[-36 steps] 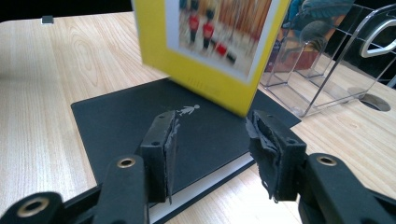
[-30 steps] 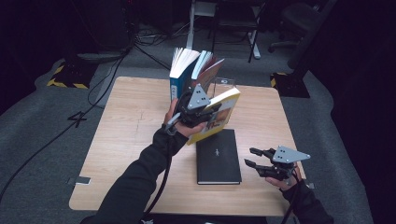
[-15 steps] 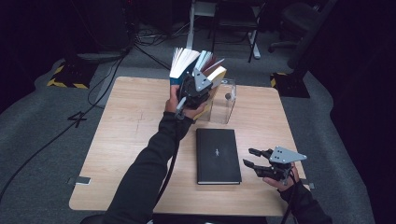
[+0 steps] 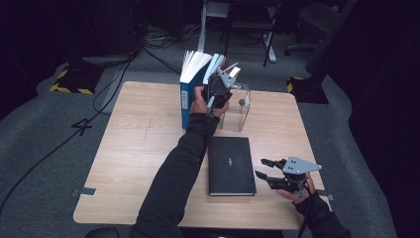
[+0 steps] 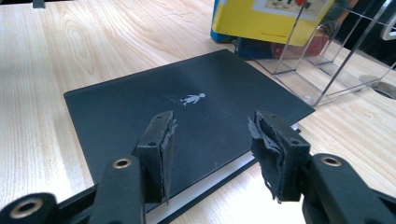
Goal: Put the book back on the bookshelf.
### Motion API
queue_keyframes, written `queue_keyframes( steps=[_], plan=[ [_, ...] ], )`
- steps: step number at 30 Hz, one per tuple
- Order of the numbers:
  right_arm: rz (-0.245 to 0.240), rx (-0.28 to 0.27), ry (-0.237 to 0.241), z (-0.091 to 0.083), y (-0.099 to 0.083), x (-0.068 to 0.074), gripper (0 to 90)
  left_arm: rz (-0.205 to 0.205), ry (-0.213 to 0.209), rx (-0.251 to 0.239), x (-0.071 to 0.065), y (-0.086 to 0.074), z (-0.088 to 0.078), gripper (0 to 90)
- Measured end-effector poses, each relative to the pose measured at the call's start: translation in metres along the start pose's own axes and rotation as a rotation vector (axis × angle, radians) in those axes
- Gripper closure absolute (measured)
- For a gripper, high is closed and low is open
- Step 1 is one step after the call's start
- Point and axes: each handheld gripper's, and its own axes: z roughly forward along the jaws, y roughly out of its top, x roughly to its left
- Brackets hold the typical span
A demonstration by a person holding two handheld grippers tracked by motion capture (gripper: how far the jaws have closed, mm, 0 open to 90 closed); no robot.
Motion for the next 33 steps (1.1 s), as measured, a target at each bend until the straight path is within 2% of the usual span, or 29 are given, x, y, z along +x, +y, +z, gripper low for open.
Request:
queue_keyframes(
  steps=[5,7,9,12,17,23,25,33],
  plan=[
    [-0.005,0.0,0.004,0.0,0.0,0.001,49.7,-0.015,0.019,0.004,0.0,0.005,0.013,74.8],
    [-0.002,-0.004,0.003,-0.001,0.0,0.0,49.6,0.006,0.035,0.017,-0.002,0.008,0.02,74.7],
    [0.005,-0.005,0.001,-0.001,0.0,-0.001,49.6,0.006,0.041,0.025,-0.003,0.01,0.026,74.7],
    [0.007,-0.008,0.002,0.0,0.0,-0.002,49.6,0.031,0.06,0.037,-0.003,0.012,0.035,74.3],
    [0.002,-0.008,0.01,0.001,0.0,-0.001,49.6,0.015,0.075,0.054,-0.002,0.014,0.047,74.3],
    [0.011,-0.005,0.012,0.002,-0.001,-0.002,49.9,0.016,0.093,0.053,-0.002,0.014,0.059,74.2],
    [0.008,-0.004,0.011,0.001,0.0,-0.001,49.9,-0.003,0.093,0.043,-0.001,0.013,0.062,74.3],
    [0.019,-0.004,0.012,0.001,-0.002,-0.003,49.8,0.019,0.117,0.042,-0.005,0.011,0.073,74.0]
  ],
)
